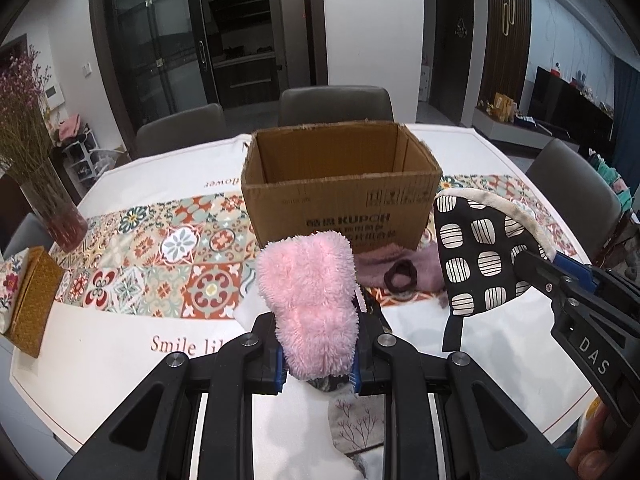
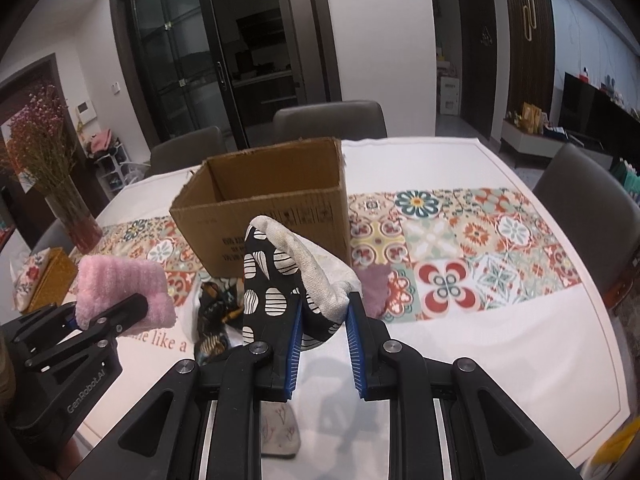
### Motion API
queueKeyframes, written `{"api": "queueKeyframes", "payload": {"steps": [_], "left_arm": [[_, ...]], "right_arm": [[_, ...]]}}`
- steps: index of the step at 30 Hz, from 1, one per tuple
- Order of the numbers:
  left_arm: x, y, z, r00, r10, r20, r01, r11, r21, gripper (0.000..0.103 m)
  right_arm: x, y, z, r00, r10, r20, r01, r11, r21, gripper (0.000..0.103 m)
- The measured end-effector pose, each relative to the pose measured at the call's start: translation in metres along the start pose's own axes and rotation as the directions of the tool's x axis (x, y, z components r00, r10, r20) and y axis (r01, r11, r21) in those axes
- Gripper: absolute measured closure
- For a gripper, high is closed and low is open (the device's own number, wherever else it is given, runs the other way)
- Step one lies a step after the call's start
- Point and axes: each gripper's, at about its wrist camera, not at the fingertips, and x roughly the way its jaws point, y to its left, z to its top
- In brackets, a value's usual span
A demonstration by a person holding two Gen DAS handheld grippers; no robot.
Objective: Organize soft objects
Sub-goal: 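Lift the pink pouch and dotted mitt and carry both over the box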
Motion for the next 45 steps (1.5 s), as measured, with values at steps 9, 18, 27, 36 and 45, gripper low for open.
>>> {"api": "queueKeyframes", "payload": {"steps": [9,18,27,36,45], "left_arm": [[-0.005,0.010,0.024,0.999,-0.007,0.037,0.007,1.000,-0.003,0.080],[-0.011,0.016,0.056,0.997,-0.016,0.082,0.016,1.000,-0.003,0.080],[-0.004,0.020,0.088,0.994,-0.024,0.102,0.024,1.000,0.009,0.080],[0.008,0.024,0.108,0.992,-0.013,0.122,0.012,1.000,0.007,0.080],[0.026,0.028,0.121,0.991,-0.010,0.133,0.008,1.000,0.019,0.080]], "right_arm": [[-0.004,0.008,0.027,0.998,0.003,0.062,-0.002,1.000,-0.016,0.080],[-0.009,0.015,0.058,0.991,0.001,0.135,0.003,1.000,-0.024,0.080],[-0.005,0.018,0.087,0.983,0.001,0.186,0.003,1.000,-0.024,0.080],[0.002,0.019,0.108,0.977,-0.017,0.210,0.023,1.000,-0.022,0.080],[0.019,0.023,0.119,0.981,-0.008,0.196,0.014,0.999,-0.030,0.080]]}}
